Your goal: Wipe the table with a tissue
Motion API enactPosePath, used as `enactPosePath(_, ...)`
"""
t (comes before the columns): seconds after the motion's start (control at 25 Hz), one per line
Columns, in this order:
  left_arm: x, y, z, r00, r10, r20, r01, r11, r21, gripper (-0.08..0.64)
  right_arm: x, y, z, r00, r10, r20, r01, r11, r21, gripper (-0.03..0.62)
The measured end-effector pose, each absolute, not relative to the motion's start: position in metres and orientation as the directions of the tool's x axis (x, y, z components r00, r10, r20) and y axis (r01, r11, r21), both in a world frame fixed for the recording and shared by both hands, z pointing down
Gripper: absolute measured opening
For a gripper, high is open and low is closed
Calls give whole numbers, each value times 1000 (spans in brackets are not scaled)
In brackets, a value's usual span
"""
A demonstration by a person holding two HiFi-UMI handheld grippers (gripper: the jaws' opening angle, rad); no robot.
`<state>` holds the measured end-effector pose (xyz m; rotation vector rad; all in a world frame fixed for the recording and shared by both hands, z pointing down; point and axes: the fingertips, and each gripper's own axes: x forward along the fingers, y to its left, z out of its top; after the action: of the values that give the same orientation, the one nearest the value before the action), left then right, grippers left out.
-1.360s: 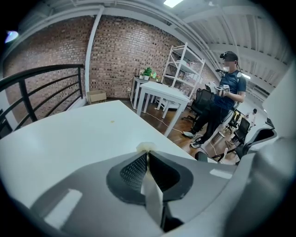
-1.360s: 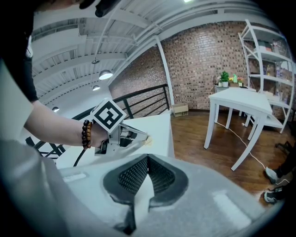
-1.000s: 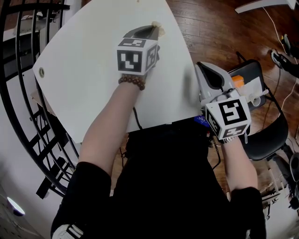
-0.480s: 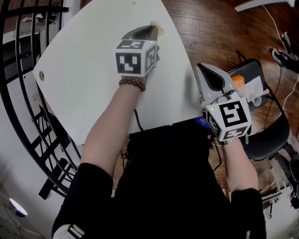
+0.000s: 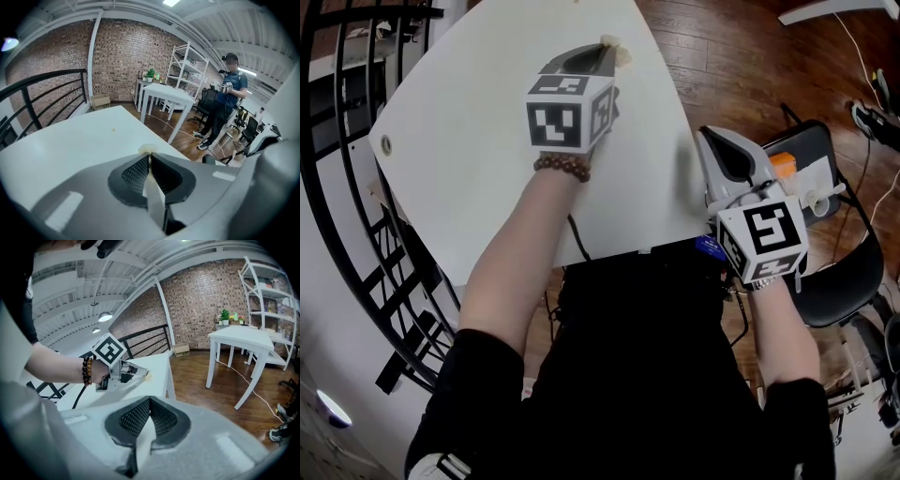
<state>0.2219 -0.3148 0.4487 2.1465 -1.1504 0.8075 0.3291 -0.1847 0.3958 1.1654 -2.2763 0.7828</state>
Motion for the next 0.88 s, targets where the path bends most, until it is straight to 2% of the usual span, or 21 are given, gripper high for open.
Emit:
enactPosePath(0.44, 193, -336, 409, 421, -579, 698, -874, -466, 140, 34, 314, -187, 383, -555, -575, 601, -817, 511, -266, -9)
enactPosePath(0.88, 173, -338, 409, 407, -598, 691, -887, -439, 143, 33, 298, -196, 379, -562, -577, 592, -808, 537, -243, -8)
